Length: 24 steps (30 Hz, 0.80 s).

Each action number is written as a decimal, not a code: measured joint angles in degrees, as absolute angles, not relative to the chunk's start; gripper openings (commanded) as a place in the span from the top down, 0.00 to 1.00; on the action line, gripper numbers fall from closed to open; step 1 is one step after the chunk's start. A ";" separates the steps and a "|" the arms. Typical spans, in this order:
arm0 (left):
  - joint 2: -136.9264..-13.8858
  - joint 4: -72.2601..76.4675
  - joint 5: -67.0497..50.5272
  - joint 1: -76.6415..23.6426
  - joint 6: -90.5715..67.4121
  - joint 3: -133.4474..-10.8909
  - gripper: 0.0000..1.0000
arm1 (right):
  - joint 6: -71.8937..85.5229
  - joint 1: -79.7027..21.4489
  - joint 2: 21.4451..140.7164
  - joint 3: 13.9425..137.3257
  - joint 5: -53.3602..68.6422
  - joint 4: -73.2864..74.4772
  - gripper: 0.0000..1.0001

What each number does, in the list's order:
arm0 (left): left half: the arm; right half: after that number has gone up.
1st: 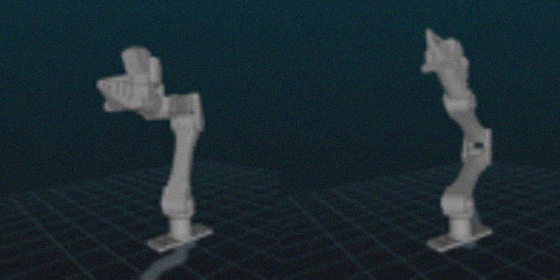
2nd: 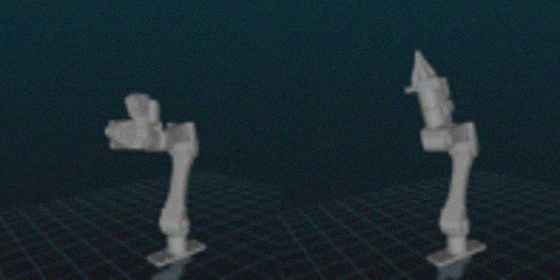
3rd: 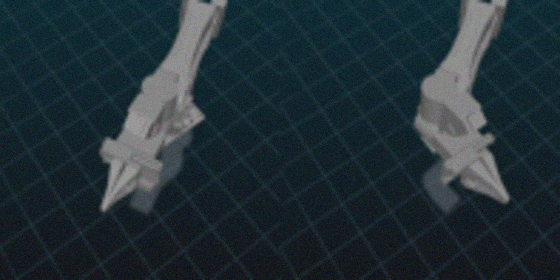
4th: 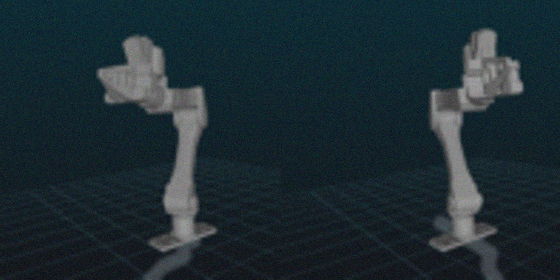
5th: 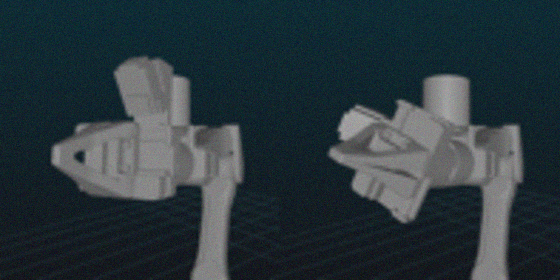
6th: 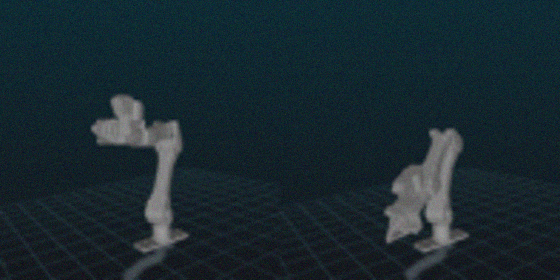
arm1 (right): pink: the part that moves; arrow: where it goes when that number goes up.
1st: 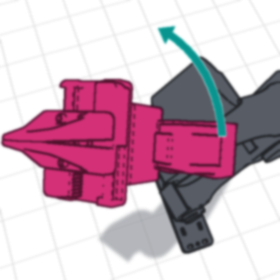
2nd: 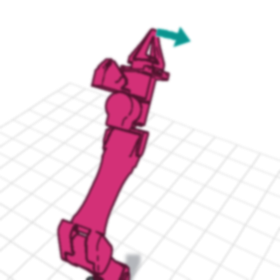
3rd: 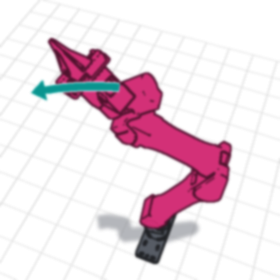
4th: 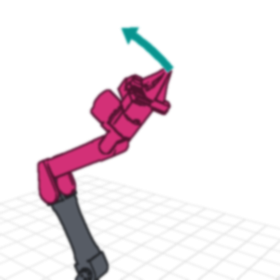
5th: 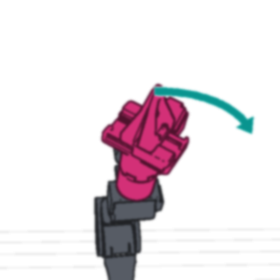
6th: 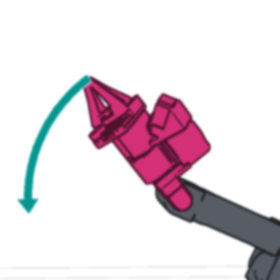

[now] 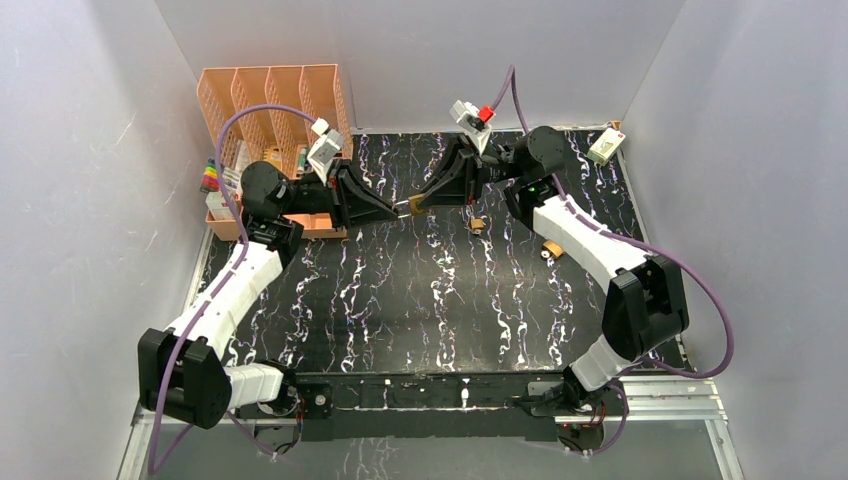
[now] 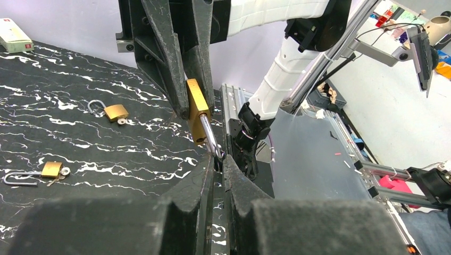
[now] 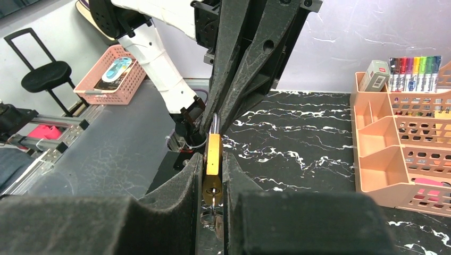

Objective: Lock with the key
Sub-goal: Lock the lock.

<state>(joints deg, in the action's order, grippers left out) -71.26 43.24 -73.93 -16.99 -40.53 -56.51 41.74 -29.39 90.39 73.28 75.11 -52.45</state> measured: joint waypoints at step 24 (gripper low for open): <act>-66.61 16.08 -68.23 -16.47 -19.16 -58.94 1.00 | 37.89 -31.03 92.58 75.55 74.89 -46.61 1.00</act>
<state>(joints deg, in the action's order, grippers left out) -66.61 16.08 -68.23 -16.47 -19.16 -58.94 37.89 -31.03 92.58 75.55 74.89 -46.61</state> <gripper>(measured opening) 0.057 0.215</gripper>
